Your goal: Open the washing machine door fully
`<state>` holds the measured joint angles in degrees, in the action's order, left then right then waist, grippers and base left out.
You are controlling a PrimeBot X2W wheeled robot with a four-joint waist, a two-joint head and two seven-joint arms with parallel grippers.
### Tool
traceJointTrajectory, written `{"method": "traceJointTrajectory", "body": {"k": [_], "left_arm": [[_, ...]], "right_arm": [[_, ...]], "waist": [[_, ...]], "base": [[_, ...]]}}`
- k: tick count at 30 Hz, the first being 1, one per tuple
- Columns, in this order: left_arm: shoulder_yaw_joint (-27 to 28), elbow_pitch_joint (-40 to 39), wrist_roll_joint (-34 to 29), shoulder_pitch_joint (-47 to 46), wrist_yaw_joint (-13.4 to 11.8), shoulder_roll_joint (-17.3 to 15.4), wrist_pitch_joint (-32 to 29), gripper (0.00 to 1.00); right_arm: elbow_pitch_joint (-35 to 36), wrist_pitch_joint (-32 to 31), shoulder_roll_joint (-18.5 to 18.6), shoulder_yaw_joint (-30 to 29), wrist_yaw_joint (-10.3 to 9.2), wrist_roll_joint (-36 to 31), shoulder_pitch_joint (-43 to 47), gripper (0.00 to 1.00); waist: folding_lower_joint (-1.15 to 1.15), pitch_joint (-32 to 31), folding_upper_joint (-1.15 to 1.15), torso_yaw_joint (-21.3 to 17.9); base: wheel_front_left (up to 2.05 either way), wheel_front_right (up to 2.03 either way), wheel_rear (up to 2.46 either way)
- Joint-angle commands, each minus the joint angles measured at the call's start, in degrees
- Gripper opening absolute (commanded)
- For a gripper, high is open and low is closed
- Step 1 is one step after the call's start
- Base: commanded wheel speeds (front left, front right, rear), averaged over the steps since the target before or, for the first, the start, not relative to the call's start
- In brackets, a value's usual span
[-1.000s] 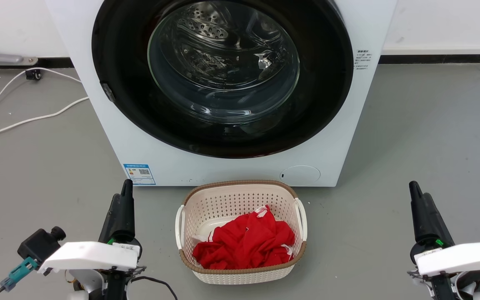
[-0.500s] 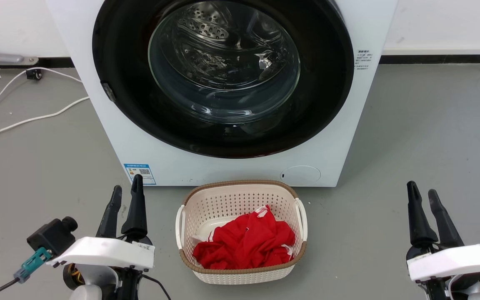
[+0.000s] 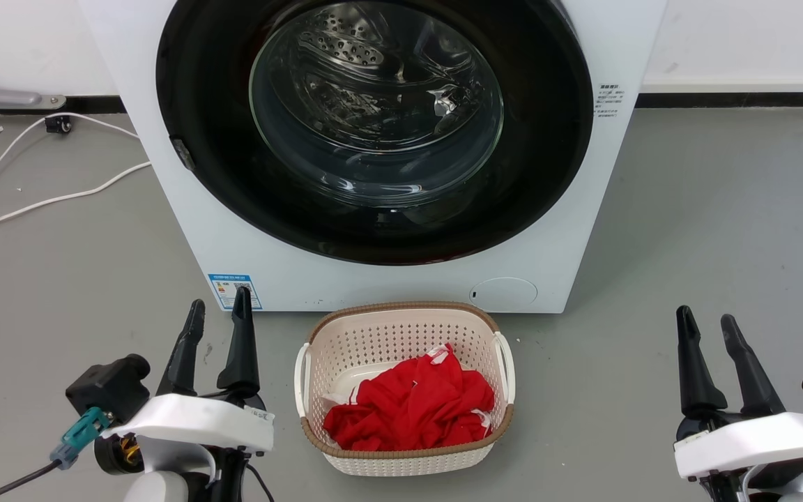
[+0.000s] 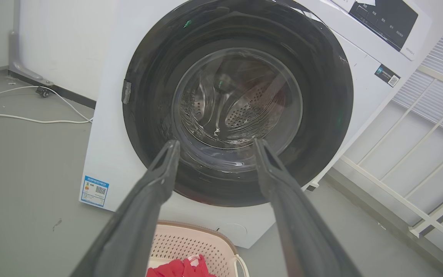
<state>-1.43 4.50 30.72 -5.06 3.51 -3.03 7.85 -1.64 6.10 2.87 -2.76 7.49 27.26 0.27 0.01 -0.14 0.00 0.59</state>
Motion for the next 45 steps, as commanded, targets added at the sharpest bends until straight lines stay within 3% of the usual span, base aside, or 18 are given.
{"method": "traceJointTrajectory", "body": {"k": [1,22,45], "left_arm": [[-0.2,-0.8,-1.5,-1.4,-0.2,-0.4,0.5,1.00],[-2.8,-0.8,-14.7,-1.4,-2.7,-1.9,3.4,1.00],[-4.9,0.9,-24.6,-1.3,-4.6,-2.6,6.1,1.00]], "right_arm": [[1.0,0.5,0.1,0.0,0.00,-1.5,0.1,1.00],[2.3,1.0,0.0,0.2,0.00,-13.4,1.3,1.00],[2.4,1.1,0.0,0.4,-0.01,-23.2,2.4,1.00]], "waist": [[0.00,0.0,0.00,0.0],[0.00,-0.1,0.00,0.3],[-0.01,-0.2,0.00,0.5]], "base": [[0.00,0.00,0.00],[0.00,0.00,0.00],[0.00,0.00,0.00]]}}
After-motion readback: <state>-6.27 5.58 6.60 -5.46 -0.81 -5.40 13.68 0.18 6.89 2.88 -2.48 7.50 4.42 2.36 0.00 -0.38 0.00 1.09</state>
